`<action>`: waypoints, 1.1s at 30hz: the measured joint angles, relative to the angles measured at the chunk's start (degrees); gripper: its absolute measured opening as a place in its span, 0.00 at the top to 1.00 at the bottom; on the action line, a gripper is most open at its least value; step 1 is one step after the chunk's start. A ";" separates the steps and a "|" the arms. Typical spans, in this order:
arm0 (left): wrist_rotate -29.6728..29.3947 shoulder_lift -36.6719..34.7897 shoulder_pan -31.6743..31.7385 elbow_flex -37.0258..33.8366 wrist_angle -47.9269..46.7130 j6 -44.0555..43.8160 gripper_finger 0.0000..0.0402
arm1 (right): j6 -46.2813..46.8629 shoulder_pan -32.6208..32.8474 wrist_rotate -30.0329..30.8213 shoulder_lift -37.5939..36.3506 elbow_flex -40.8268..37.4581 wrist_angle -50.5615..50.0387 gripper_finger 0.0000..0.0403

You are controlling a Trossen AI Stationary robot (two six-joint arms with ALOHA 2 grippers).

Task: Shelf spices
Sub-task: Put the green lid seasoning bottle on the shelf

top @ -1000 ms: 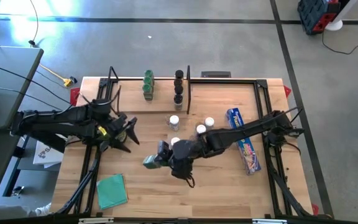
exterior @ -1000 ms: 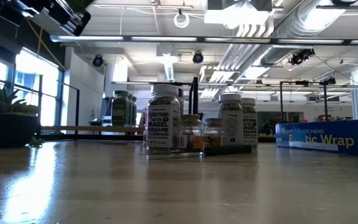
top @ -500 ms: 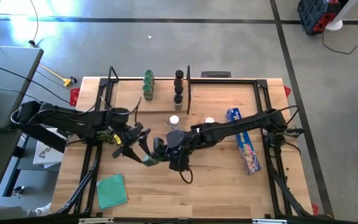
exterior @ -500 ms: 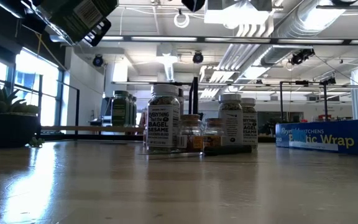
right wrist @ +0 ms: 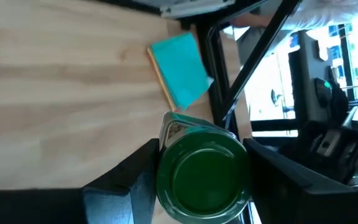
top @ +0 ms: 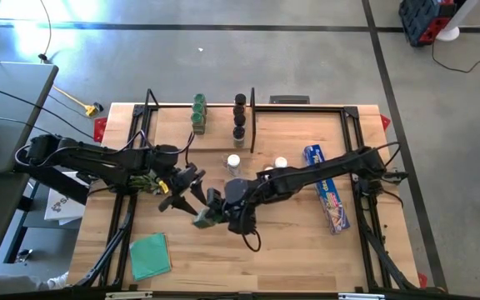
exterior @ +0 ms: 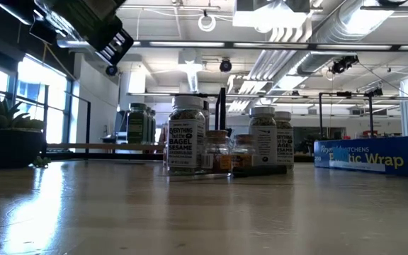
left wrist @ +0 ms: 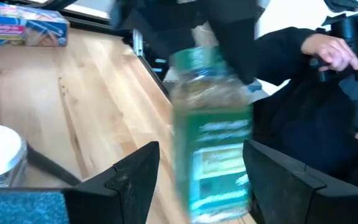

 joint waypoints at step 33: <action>-9.39 1.37 -3.17 -0.02 0.24 9.03 0.53 | 10.52 -3.87 0.03 -0.09 -0.02 0.55 0.50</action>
